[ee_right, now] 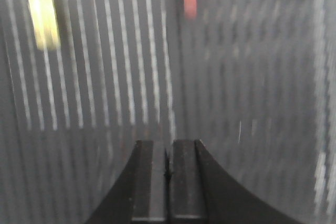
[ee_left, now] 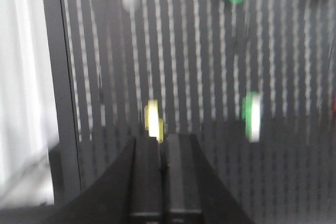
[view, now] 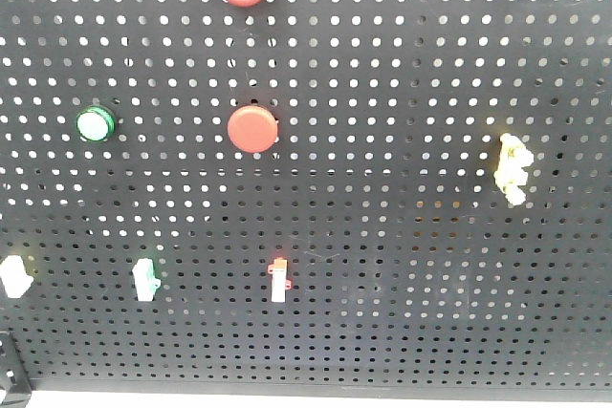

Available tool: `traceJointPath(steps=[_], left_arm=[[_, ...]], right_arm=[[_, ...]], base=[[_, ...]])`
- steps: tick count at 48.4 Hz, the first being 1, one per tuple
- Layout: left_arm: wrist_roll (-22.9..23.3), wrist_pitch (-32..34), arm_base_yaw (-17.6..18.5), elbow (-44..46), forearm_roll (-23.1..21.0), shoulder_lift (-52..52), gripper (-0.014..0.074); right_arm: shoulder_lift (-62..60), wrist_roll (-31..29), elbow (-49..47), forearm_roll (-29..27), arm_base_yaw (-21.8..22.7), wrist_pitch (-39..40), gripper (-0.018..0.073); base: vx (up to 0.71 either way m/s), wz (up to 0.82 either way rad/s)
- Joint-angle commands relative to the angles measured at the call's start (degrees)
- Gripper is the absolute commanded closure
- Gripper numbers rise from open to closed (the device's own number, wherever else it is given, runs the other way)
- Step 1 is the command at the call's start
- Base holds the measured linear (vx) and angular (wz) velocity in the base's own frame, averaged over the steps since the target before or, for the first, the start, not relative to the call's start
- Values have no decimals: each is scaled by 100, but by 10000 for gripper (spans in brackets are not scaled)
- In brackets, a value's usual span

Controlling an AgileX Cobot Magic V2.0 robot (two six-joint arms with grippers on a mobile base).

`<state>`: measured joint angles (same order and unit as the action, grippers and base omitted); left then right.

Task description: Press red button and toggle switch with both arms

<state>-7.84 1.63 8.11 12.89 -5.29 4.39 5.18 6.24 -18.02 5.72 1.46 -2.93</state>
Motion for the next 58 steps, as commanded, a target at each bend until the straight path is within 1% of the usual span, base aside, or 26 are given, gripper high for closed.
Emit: traceJointPath(steps=[1, 6, 12, 19, 24, 27, 31, 34, 40, 41, 44, 48, 52, 58], left_arm=[[23, -163, -8, 1196, -17, 855, 595], [-48, -308, -8, 2132, -17, 1796, 595], [-49, -353, -8, 3210, -17, 2913, 595], [-49, -368, -8, 4070, -25, 3584, 595], [-7, -599, 5, 4435, -57, 3769, 595], [-7, -781, 83, 4610, -85, 3881, 595], [-87, -1037, 382, 4907, -284, 4086, 595], [-327, -1065, 721, 5132, -443, 4259, 595], [-969, -1065, 1511, 5665, -843, 4742, 595], [-1084, -1065, 1725, 5774, -901, 4886, 595], [-1335, -1079, 2076, 6031, -976, 5151, 595], [-1527, -1126, 2518, 6429, -981, 5575, 595], [-1534, -1153, 2790, 6797, -981, 5930, 595], [-1527, -1244, 2885, 7259, -981, 6428, 595]], right_arm=[[685, -283, -1241, 164, 40, 65, 562], [1379, -439, -2253, 159, 40, -197, 562], [2208, -409, -3312, 135, 40, -399, 562], [2719, -409, -3817, 135, 40, -357, 562], [2863, -387, -3866, 135, 40, -334, 562], [2884, -343, -3866, 65, 40, -400, 562], [2884, -231, -3859, -185, 40, -470, 562], [2884, -153, -3839, -337, 40, -482, 562], [2884, -112, -3839, -492, 40, -565, 562], [2884, -112, -3839, -492, 40, -565, 562], [2884, -112, -3839, -492, 40, -565, 562], [2884, -112, -3839, -487, 40, -565, 562], [2884, -112, -3839, -487, 40, -565, 562], [2884, -112, -3839, -469, 40, -565, 562]], base=[[0, 0], [0, 0], [0, 0], [0, 0], [0, 0], [0, 0], [0, 0], [0, 0], [0, 0], [0, 0], [0, 0], [0, 0], [0, 0], [0, 0]])
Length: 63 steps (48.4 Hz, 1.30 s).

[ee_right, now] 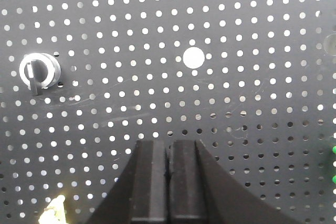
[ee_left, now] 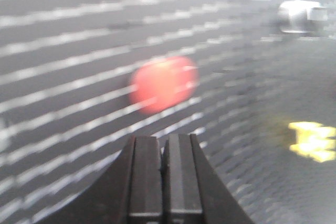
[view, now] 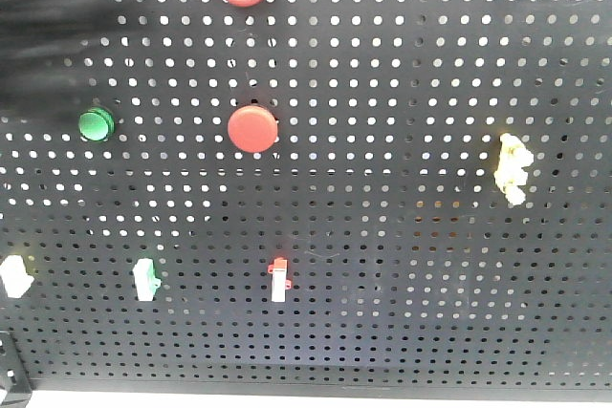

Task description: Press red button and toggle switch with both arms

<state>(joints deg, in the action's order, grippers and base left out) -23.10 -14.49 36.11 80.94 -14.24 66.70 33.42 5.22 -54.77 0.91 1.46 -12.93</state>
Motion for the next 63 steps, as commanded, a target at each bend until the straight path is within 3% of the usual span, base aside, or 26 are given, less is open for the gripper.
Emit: traceJointPath(steps=[1, 24, 45, 54, 63], left_arm=[[-1, 353, 85, 523, -86, 241, 595], [-1, 310, 108, 1488, -40, 1049, 595], [21, 488, -23, 1555, 212, 1277, 595], [305, -11, -132, 1544, 210, 1076, 595], [-96, -422, -15, 1530, 210, 562, 595]], right_arm=[[61, -16, -163, 13, 40, 435, 562], [61, -30, -163, 19, 40, 312, 562], [61, -30, -163, 58, 40, 271, 562], [61, -30, -163, 51, 40, 264, 562], [-7, -12, -163, -57, 40, 264, 562]], base=[[0, 0], [0, 0], [0, 0], [0, 0], [0, 0]])
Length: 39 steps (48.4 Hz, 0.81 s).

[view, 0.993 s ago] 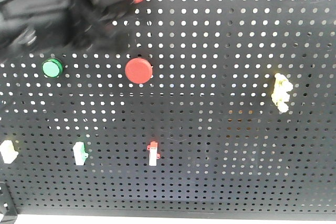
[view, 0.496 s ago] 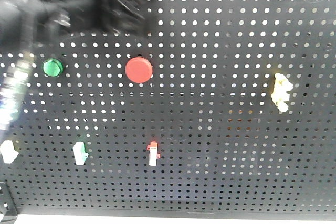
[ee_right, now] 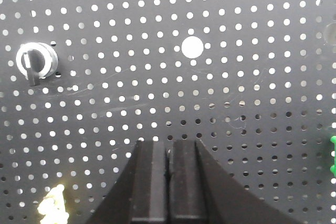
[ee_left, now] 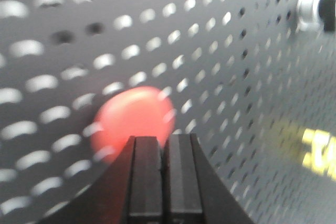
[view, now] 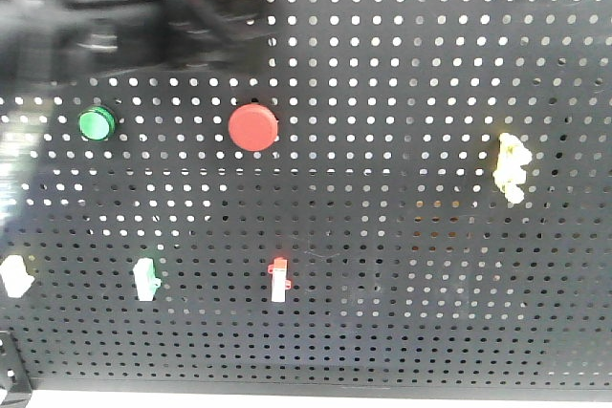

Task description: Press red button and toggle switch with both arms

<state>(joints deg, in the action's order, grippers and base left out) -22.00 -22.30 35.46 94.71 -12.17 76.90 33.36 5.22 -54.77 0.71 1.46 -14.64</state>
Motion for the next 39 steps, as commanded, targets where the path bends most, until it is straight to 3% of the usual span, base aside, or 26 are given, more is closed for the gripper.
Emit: traceJointPath(steps=[1, 9, 17, 22, 29, 34, 39], left_arm=[[-238, 347, 66, 133, 3, -517, 595], [-262, 416, 60, -425, 7, -1189, 595], [-262, 489, 60, -1761, 49, -2029, 595], [-196, 903, 60, -2831, 49, -2624, 595], [454, 1646, 60, -4186, 49, -3452, 595], [519, 1708, 60, -4743, 49, -3876, 595], [521, 1565, 60, -5061, 49, -4202, 595]], right_arm=[[-7, -12, -163, -37, 40, 435, 562], [-61, -59, -163, -104, 40, 334, 562], [-31, -394, -163, -512, 40, 63, 562], [59, -1207, -163, -1221, -90, -30, 562], [387, -2749, -163, -2702, -574, -179, 562], [746, -3726, -214, -3560, -995, -145, 562], [1203, -4314, -459, -4054, -1384, -123, 562]], base=[[0, 0], [0, 0], [0, 0], [0, 0], [0, 0], [0, 0], [0, 0]])
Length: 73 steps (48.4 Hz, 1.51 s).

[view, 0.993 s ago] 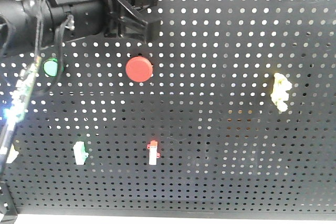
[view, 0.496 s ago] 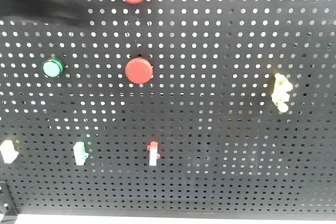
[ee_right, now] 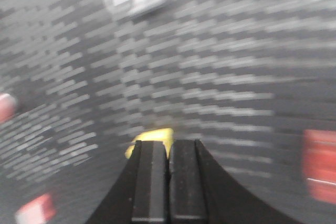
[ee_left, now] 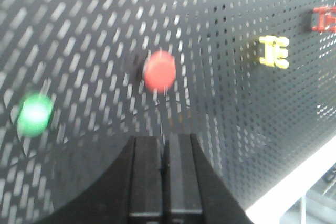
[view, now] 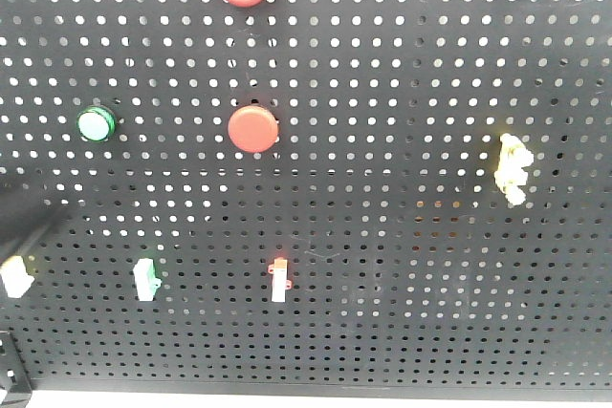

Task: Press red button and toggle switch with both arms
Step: 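Pull the left gripper back away from the red button, then move the right gripper up to the silver rotary knob switch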

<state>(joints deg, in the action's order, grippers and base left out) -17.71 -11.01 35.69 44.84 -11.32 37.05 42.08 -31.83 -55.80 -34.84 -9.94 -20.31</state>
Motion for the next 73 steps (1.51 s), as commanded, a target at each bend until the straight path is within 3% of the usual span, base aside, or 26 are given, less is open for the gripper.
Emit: traceJointPath(steps=[1, 13, 22, 32, 57, 73], left_arm=[[97, 391, 37, -117, -37, -265, 595], [217, 74, 37, -178, -37, -458, 595], [228, -41, 37, -178, -37, -458, 595], [232, -211, 37, -178, -37, -458, 595], [377, -250, 37, -178, -37, -458, 595], [377, -226, 37, -178, -37, -458, 595]], right_arm=[[395, -650, -430, -531, -316, 463, 562], [1689, -716, -1623, -549, -888, 643, 562], [2188, -693, -2379, -541, -922, 643, 562], [2270, -693, -2575, -353, -922, 751, 562], [2270, -511, -2575, -361, -290, 821, 562], [2278, -502, -2575, -304, -237, 965, 562]], base=[[0, 0], [0, 0], [0, 0], [0, 0], [0, 0], [0, 0]])
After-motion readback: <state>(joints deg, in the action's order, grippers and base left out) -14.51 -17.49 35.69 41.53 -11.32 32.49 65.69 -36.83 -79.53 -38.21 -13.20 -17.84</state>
